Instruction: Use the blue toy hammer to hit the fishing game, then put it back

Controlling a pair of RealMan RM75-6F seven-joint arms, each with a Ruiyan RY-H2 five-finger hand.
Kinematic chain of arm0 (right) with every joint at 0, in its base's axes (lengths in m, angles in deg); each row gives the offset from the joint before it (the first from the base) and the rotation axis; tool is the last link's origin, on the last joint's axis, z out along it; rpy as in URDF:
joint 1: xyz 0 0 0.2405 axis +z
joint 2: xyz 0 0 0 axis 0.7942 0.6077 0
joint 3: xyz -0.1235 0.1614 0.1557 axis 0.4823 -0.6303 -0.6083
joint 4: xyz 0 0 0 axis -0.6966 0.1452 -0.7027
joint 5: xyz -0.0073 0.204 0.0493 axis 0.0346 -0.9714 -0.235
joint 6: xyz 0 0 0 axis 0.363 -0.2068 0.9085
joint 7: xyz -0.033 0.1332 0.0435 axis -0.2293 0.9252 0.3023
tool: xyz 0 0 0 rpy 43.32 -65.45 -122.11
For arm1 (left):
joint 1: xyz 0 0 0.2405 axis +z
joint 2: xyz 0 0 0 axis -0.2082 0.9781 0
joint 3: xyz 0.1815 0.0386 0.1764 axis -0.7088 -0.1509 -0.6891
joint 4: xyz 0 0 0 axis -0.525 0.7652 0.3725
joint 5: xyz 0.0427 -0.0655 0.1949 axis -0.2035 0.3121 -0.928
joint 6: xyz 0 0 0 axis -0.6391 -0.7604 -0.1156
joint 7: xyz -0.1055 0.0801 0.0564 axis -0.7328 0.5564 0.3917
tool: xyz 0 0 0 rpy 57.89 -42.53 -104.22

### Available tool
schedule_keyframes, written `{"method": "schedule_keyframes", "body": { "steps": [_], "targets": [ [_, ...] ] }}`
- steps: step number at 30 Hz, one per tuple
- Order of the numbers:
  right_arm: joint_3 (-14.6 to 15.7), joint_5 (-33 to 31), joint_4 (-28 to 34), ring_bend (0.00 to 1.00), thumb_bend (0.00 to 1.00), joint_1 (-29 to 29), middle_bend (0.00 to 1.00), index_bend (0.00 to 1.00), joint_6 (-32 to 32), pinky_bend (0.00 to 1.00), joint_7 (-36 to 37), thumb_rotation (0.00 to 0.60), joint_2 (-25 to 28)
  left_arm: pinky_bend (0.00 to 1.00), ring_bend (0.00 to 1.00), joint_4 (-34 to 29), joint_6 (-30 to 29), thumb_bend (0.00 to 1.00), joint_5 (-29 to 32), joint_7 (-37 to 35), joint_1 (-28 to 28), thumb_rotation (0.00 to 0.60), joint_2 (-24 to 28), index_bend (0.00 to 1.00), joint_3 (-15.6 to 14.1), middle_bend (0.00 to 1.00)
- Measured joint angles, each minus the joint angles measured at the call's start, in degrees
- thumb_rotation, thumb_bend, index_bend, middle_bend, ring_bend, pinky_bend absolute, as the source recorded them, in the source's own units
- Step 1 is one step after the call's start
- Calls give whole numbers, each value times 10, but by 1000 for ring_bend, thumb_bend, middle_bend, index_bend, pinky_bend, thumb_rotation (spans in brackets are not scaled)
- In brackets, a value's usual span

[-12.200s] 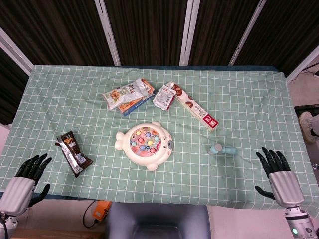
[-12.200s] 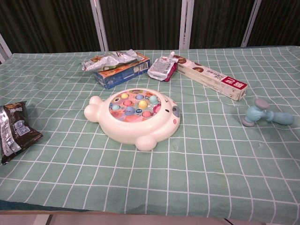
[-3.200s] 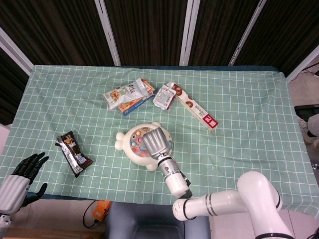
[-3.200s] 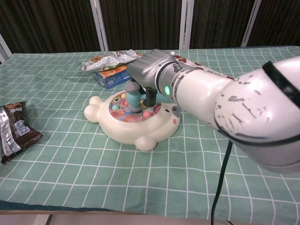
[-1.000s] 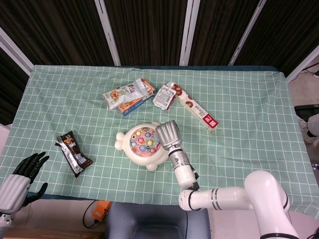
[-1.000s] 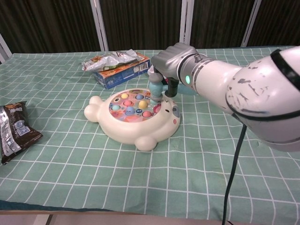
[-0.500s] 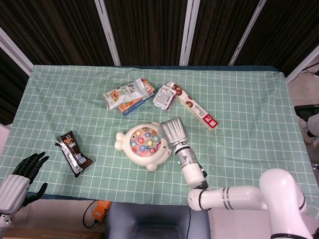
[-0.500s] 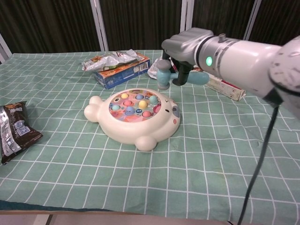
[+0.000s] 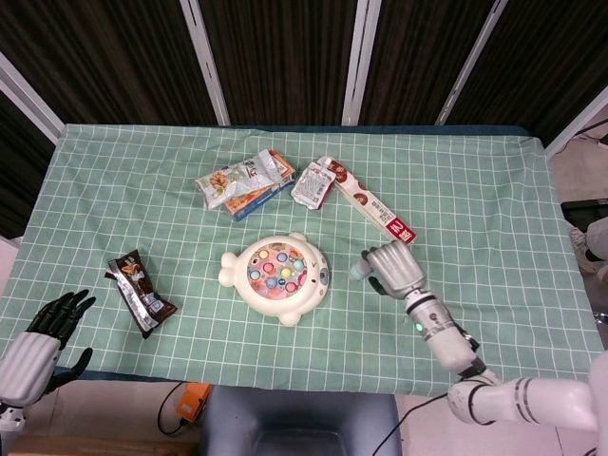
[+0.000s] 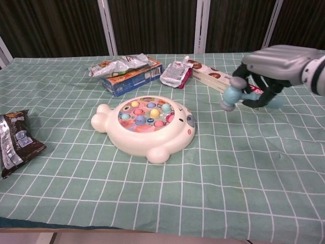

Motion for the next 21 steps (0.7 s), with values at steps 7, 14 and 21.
{"method": "schedule_keyframes", "body": {
  "steps": [7, 14, 21],
  "targets": [
    [30, 95, -148, 682, 615, -56, 693, 960, -28, 702, 159, 600, -12, 128, 24, -3, 11, 417, 5, 11, -5, 600, -5, 0, 2, 34],
    [35, 150, -247, 673, 614, -84, 693, 948, -63, 693, 238, 600, -54, 128, 25, -4, 12, 416, 7, 13, -5, 600, -5, 0, 3, 33],
    [21, 172, -290, 665, 602, -96, 693, 939, -84, 690, 274, 600, -77, 128, 25, -6, 12, 421, 8, 16, -4, 600, -4, 0, 2, 33]
  ]
}}
